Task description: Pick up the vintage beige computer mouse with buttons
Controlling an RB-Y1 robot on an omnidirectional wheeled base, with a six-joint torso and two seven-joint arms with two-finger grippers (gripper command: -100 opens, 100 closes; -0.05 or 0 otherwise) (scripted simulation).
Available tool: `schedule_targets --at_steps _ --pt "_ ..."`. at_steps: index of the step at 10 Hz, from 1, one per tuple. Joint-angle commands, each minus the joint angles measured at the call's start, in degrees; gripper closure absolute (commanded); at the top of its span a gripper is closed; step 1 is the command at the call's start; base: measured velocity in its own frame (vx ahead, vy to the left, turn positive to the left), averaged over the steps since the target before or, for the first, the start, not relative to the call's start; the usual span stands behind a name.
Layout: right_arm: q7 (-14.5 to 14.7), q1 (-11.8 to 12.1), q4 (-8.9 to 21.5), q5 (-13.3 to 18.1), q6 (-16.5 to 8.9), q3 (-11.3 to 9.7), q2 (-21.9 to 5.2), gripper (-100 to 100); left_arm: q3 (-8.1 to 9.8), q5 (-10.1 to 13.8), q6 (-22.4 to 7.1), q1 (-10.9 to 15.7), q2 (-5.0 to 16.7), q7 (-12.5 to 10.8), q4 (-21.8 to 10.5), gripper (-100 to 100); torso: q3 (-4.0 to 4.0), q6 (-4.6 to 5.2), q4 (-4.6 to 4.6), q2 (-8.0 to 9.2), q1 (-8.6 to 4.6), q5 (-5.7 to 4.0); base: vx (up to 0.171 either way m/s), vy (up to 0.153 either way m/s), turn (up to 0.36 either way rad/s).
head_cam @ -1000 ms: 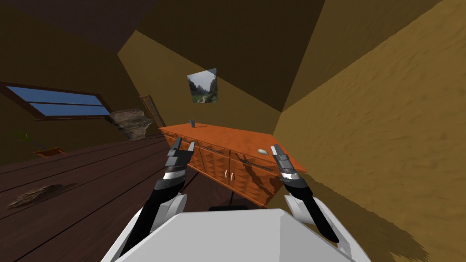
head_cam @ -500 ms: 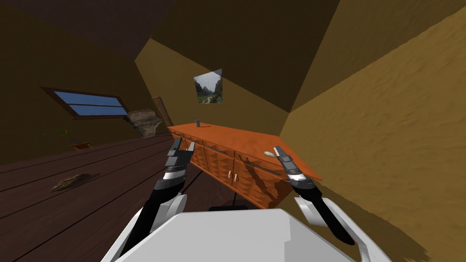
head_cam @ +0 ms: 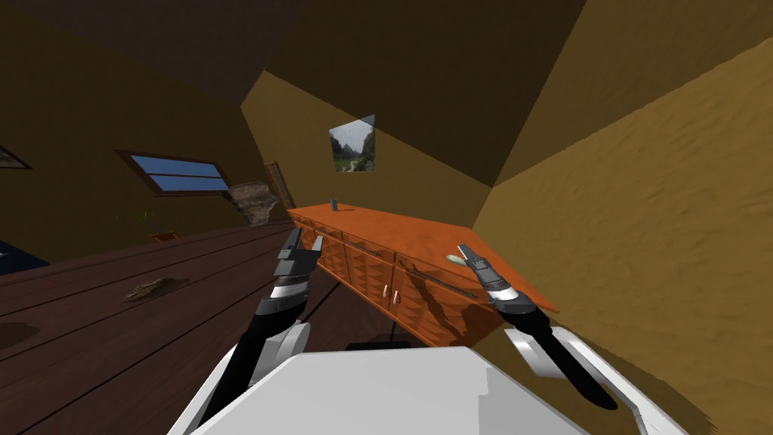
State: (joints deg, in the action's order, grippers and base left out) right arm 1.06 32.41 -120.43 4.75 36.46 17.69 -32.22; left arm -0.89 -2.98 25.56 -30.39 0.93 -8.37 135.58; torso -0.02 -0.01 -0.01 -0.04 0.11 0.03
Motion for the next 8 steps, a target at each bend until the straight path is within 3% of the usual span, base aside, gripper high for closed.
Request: schedule_targets --at_steps 1,2,4,5,8 --pt "-0.4 0.1 1.1 0.1 0.7 0.7 -2.9 -100 0.00 0.0 0.0 0.0 0.0 0.0 0.0 0 0.00 0.00 0.00 0.00 0.00 0.00 0.021 0.032 0.071" --pt "-1.1 0.7 2.9 0.3 2.0 2.3 -4.6 -100 0.00 0.0 0.0 0.0 0.0 0.0 0.0 0 0.00 0.03 0.00 0.00 0.00 0.00 0.029 0.047 0.138" --pt "-1.1 0.7 2.9 0.3 2.0 2.3 -7.0 -100 0.00 0.0 0.0 0.0 0.0 0.0 0.0 0 -0.02 0.03 -0.01 -0.03 0.03 0.01 0.018 0.028 0.025" --pt "-1.8 1.3 4.8 0.7 3.2 3.7 -9.3 -100 0.01 0.0 0.0 0.0 0.0 0.0 0.0 0 0.01 0.04 0.00 0.02 -0.03 0.00 0.013 0.028 0.170" --pt "-2.5 1.9 6.6 1.1 4.4 5.1 -14.5 -100 0.00 0.0 0.0 0.0 0.0 0.0 0.0 0 -0.01 0.01 0.00 -0.02 0.02 0.00 0.023 0.031 0.089"
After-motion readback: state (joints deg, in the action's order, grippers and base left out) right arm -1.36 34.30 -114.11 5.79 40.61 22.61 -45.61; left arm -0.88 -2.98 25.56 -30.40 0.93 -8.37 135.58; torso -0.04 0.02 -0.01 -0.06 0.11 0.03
